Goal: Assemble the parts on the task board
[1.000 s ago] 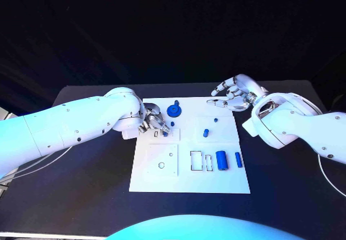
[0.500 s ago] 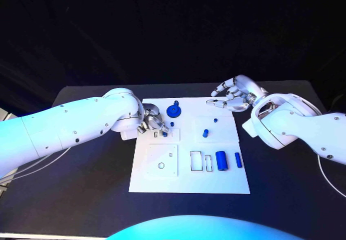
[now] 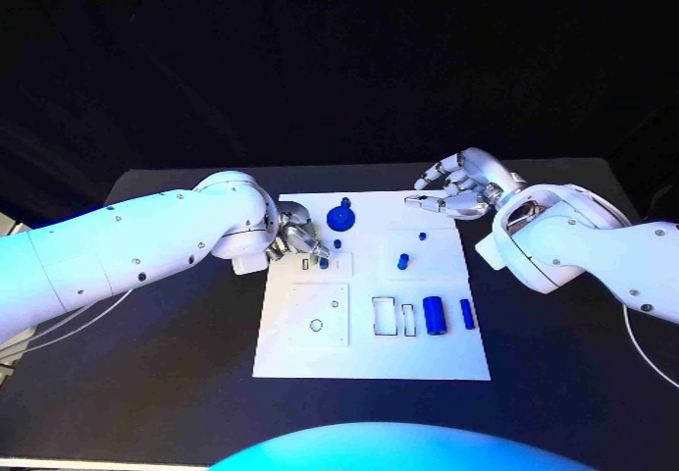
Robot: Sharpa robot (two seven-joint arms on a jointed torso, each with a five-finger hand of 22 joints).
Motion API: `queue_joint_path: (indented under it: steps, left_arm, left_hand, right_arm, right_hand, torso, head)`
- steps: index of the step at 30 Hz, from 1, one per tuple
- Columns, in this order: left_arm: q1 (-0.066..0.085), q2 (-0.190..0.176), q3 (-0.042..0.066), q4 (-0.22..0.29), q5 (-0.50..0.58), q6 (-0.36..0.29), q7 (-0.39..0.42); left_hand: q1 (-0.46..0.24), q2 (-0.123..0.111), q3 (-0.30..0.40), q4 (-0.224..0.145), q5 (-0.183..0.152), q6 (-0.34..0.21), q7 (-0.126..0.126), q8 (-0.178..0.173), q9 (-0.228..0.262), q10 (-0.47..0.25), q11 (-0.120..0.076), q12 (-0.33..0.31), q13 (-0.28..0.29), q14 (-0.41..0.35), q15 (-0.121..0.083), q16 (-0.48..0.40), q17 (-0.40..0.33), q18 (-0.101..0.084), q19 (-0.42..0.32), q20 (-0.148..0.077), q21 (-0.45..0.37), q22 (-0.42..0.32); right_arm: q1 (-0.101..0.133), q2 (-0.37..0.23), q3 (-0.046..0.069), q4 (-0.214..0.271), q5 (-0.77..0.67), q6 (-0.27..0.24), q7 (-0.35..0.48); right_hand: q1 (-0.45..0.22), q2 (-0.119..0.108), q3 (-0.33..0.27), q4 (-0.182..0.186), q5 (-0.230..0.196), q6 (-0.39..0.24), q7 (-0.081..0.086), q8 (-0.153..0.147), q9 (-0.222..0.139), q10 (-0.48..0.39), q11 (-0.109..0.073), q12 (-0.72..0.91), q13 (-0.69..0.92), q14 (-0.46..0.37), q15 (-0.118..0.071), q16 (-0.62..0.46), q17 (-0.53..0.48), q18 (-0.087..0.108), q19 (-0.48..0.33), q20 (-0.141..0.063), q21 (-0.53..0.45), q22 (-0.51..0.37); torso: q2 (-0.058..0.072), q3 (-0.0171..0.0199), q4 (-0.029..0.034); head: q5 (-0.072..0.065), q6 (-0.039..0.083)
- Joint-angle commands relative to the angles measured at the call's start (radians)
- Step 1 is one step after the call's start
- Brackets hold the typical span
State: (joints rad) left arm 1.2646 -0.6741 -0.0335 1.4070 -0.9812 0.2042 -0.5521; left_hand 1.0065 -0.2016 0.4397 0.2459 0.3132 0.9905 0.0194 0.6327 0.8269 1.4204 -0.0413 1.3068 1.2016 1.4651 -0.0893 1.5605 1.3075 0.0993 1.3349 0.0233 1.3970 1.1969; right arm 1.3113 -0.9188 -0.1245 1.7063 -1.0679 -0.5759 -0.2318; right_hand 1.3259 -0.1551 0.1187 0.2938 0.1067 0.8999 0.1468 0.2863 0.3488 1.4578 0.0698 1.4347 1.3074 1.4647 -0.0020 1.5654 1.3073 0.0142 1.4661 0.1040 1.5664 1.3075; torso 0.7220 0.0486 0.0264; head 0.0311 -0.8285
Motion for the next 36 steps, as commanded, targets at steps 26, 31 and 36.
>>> queue_joint_path:
  steps: [26,31,36]
  left_arm:
    - [0.075,-0.046,0.054,-0.075,0.053,-0.033,0.043]
    - [0.084,-0.012,0.054,-0.143,0.027,-0.04,0.057]
    - [0.087,0.018,0.054,-0.195,0.019,-0.023,0.062]
  left_hand:
    - [0.119,0.008,-0.104,0.044,0.004,-0.231,0.108,-0.189,-0.075,-0.317,0.087,-0.38,-0.478,0.038,0.068,-0.092,0.051,0.019,-0.115,0.059,-0.12,-0.185]
    - [0.123,0.014,-0.108,0.045,0.005,-0.233,0.11,-0.189,-0.082,-0.302,0.09,-0.367,-0.468,0.043,0.071,-0.084,0.066,0.015,-0.102,0.063,-0.11,-0.166]
    - [0.122,0.015,-0.111,0.045,0.003,-0.23,0.111,-0.187,-0.084,-0.293,0.09,-0.359,-0.461,0.047,0.072,-0.08,0.073,0.014,-0.094,0.064,-0.104,-0.156]
  right_arm:
    - [-0.002,0.003,0.0,-0.008,-0.006,0.001,0.009]
    - [-0.002,0.006,0.0,-0.01,-0.006,0.001,0.009]
    - [-0.003,0.008,0.0,-0.011,-0.006,0.002,0.01]
  right_hand:
    - [-0.017,-0.002,-0.01,-0.001,0.006,-0.008,0.0,0.007,0.001,-0.003,-0.004,-0.004,0.15,0.101,-0.004,-0.004,0.242,-0.014,0.105,-0.007,0.004,0.263]
    - [-0.018,-0.002,-0.01,-0.001,0.006,-0.008,0.0,0.007,0.002,-0.002,-0.004,-0.003,0.151,0.101,-0.004,-0.004,0.242,-0.014,0.105,-0.007,0.004,0.263]
    - [-0.018,-0.002,-0.01,-0.001,0.007,-0.008,0.0,0.007,0.002,-0.002,-0.004,-0.003,0.151,0.101,-0.004,-0.004,0.242,-0.014,0.105,-0.007,0.004,0.263]
  torso:
    - [0.004,0.0007,-0.0036]
    - [0.003,0.0013,-0.0004]
    - [0.003,0.0009,0.0013]
  head:
    - [0.004,0.021]
    - [0.003,0.022]
    - [0.003,0.02]
